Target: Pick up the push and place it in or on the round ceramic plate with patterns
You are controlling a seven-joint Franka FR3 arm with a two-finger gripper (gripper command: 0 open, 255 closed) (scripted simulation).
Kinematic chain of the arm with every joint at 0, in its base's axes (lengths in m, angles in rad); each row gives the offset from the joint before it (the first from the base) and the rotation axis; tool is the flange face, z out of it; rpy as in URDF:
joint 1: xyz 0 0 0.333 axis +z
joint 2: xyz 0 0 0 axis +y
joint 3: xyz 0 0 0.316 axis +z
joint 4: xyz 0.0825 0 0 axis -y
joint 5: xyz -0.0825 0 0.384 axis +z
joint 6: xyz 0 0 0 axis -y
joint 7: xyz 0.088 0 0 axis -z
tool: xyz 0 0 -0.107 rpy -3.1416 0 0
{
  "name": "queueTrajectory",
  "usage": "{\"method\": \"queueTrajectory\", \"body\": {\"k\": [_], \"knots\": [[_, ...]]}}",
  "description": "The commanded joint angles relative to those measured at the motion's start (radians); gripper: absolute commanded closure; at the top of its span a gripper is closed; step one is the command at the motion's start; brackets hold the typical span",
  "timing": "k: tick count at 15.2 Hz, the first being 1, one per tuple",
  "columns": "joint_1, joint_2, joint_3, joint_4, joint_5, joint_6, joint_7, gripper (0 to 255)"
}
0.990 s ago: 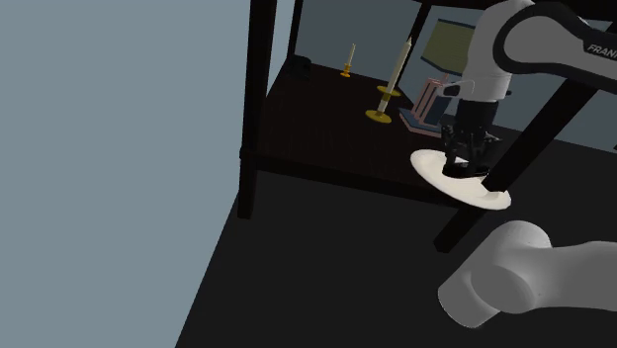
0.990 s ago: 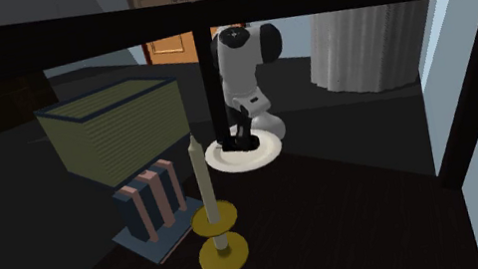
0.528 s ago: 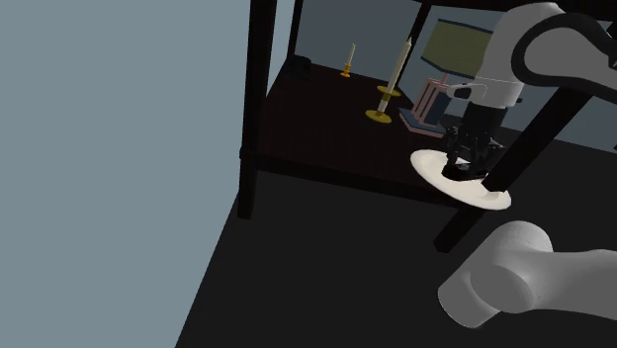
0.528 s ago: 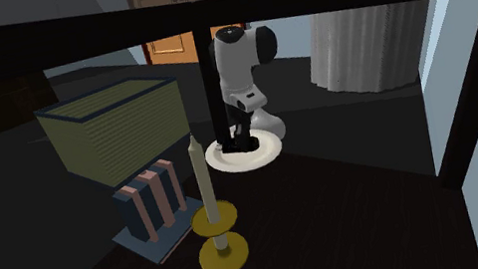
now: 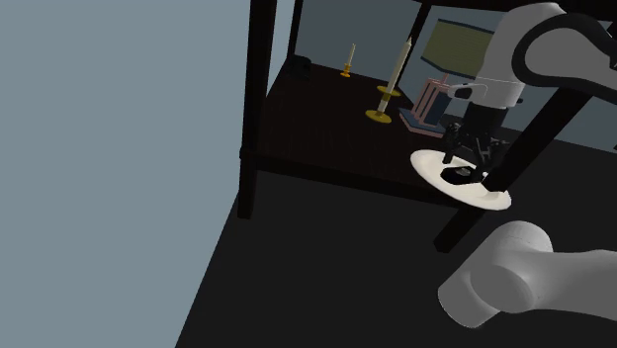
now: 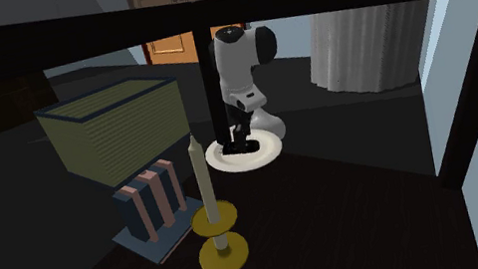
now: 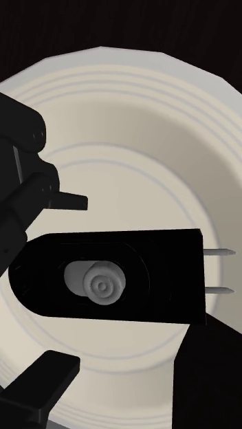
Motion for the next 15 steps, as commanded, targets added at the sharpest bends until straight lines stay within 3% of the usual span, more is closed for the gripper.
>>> {"method": "queueTrajectory", "body": {"k": [1,3,7,15], "knots": [[-0.001,-0.006,-0.001,0.007,0.000,0.002,0.000,0],[-0.001,-0.004,0.000,0.007,0.001,0.004,0.001,0],[0.009,0.076,0.010,0.175,0.015,-0.084,-0.004,0],[0.009,0.077,0.011,0.175,0.015,-0.084,-0.005,0]]}}
